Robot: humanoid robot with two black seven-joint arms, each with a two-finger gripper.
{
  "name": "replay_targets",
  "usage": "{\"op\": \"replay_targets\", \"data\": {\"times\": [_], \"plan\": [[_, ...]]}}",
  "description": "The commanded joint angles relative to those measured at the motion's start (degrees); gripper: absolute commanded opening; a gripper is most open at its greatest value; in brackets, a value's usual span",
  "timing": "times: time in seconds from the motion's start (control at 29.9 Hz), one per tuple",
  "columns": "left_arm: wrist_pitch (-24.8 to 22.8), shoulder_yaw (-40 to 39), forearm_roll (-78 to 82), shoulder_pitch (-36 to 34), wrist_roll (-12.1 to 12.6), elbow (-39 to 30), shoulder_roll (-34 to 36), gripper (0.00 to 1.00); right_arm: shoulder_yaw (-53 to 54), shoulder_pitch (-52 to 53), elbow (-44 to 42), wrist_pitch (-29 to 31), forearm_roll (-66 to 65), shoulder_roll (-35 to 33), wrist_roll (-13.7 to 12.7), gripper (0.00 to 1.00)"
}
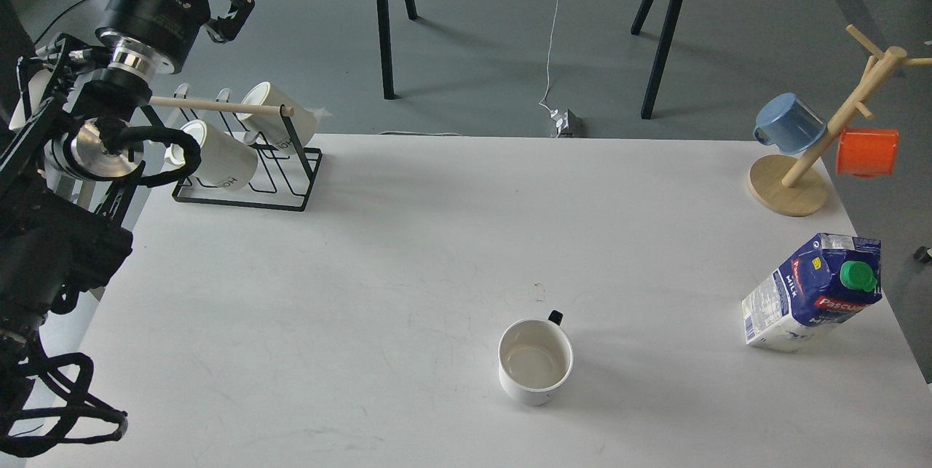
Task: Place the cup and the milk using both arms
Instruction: 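Reach the right gripper to the milk carton and grasp it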
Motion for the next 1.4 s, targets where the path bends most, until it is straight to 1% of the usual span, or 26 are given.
{"op": "replay_targets", "data": {"times": [0.0, 0.1, 0.2, 0.27, 0.4, 0.5, 0.67, 0.97, 1.07, 1.37], "plan": [[-0.24, 0.01, 0.01, -0.01, 0.07, -0.09, 0.76, 1.0, 0.32, -7.67, -0.08, 0.0, 2.88, 0.78, 0.31, 0.99], [-0.51, 0.1, 0.01, -0.01, 0.33, -0.09, 1.46, 1.0, -0.29, -13.3, 0.62, 0.0, 2.97, 3.67, -0.04, 0.99], [-0.51, 0.1, 0.01, 0.08, 0.42, -0.09, 1.55, 1.0, -2.39, -16.3, 2.03, 0.0, 2.27, 7.01, -0.48, 0.99], [-0.6, 0.19, 0.01, 0.08, 0.42, -0.09, 1.55, 1.0, -5.64, -17.01, 4.92, 0.0, 2.18, 8.51, -0.4, 0.99], [-0.6, 0.27, 0.09, 0.08, 0.51, -0.09, 1.55, 1.0, -8.38, -17.1, 9.15, 0.0, 1.39, 11.23, -0.4, 0.99], [-0.6, 0.27, 0.09, 0.08, 0.51, -0.09, 1.55, 1.0, -8.55, -15.78, 9.68, 0.0, -1.24, 15.36, -0.4, 0.99], [-0.6, 0.27, 0.09, 0.43, 0.6, -0.09, 2.43, 1.0, -10.66, -10.95, 9.51, 0.0, -5.99, 19.67, -0.4, 0.99], [-0.42, 0.62, 0.09, 0.7, 0.07, -0.09, 3.13, 1.0, -11.1, -5.59, 8.8, 0.0, -6.35, 21.51, -0.31, 0.99], [-0.42, 0.8, 0.09, 0.78, -0.02, -0.09, 2.96, 1.0, -11.1, -5.14, 8.36, 0.0, -6.35, 23.19, -0.4, 0.99], [-0.51, 0.71, 0.09, 0.78, -0.02, -0.09, 3.22, 1.0, -11.02, -3.83, 6.78, 0.0, -6.44, 23.37, -0.4, 0.99]]}}
